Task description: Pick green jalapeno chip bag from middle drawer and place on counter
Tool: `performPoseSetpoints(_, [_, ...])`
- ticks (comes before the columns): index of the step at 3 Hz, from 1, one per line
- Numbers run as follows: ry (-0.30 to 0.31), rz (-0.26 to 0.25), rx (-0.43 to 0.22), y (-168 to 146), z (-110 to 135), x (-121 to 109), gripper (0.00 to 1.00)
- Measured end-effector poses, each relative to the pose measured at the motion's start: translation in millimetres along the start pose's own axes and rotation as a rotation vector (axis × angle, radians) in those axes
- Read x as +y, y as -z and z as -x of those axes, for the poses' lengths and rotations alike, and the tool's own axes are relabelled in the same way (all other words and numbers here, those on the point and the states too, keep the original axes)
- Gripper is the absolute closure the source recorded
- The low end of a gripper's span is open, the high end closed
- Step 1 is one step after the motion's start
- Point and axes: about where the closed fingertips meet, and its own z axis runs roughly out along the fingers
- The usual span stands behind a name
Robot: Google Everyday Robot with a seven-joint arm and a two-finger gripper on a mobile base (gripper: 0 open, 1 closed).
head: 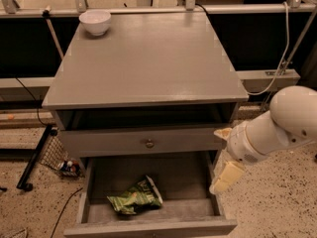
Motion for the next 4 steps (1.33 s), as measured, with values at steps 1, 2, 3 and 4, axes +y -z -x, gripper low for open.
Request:
performPoseSetpoints(1, [-0.034,-0.001,0.019,-35.8,-28.0,5.2,0.0])
performPoseSetpoints(2, [-0.052,0.003,0.034,-66.3,-43.8,6.6,0.0])
performPoseSetpoints(3, [-0.063,0.012,0.027,-101.2,-52.4,3.2,0.0])
performPoseSetpoints(4, [-0.063,0.012,0.027,-101.2,-52.4,3.2,0.0])
